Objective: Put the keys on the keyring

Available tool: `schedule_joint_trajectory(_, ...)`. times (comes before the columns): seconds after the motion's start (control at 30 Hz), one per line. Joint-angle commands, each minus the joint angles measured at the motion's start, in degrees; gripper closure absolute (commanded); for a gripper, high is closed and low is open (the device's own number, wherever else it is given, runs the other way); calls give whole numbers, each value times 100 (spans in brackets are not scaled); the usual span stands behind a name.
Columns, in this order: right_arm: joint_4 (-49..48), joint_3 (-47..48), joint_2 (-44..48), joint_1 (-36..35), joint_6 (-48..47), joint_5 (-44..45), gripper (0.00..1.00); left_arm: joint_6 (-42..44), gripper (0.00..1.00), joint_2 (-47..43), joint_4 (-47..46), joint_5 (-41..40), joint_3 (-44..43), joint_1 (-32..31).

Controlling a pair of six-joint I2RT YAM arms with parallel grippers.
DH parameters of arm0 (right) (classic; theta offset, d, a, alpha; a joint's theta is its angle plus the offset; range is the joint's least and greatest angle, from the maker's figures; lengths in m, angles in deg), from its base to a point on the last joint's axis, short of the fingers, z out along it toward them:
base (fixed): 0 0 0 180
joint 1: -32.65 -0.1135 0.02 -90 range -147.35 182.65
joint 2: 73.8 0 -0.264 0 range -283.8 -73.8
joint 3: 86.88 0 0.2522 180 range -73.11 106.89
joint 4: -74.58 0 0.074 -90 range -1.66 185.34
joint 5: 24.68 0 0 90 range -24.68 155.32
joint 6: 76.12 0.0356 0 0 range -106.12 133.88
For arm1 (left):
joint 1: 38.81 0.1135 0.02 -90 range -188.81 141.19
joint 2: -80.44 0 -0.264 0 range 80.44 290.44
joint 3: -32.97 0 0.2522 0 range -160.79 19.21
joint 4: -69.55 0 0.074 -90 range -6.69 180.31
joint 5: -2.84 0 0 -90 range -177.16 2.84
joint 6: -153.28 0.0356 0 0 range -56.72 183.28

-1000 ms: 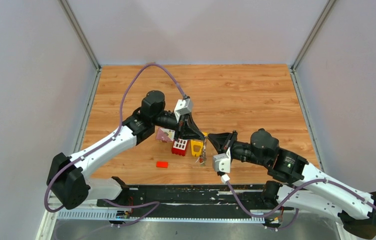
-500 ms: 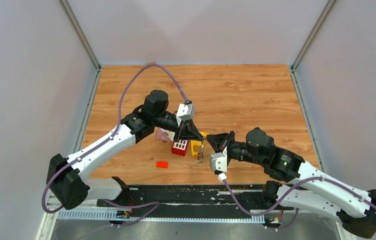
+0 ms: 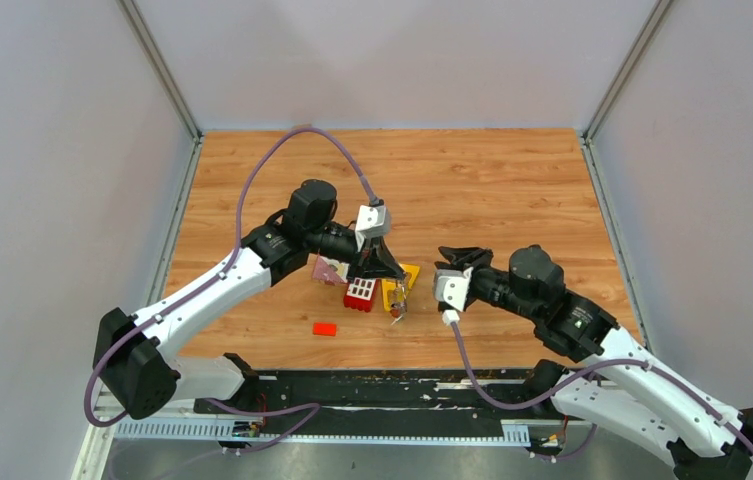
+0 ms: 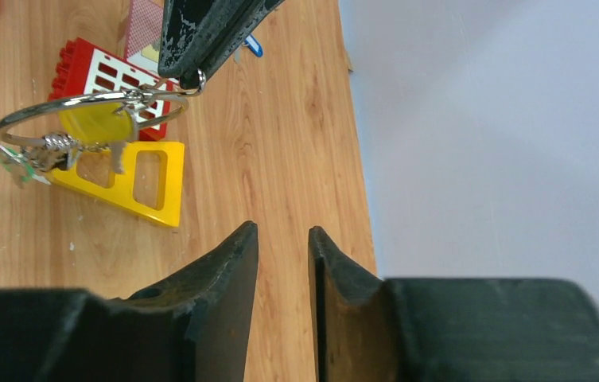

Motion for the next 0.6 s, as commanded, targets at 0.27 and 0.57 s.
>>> schedule_joint_trajectory(0.27, -118, 40, 56, 248, 1050, -1234, 53, -78, 100, -152, -255, -308, -301, 8)
schedule_joint_trajectory(0.57, 175, 673, -617, 443, 2088, -1843, 51, -1176, 100, -112, -915, -1679, -610, 8)
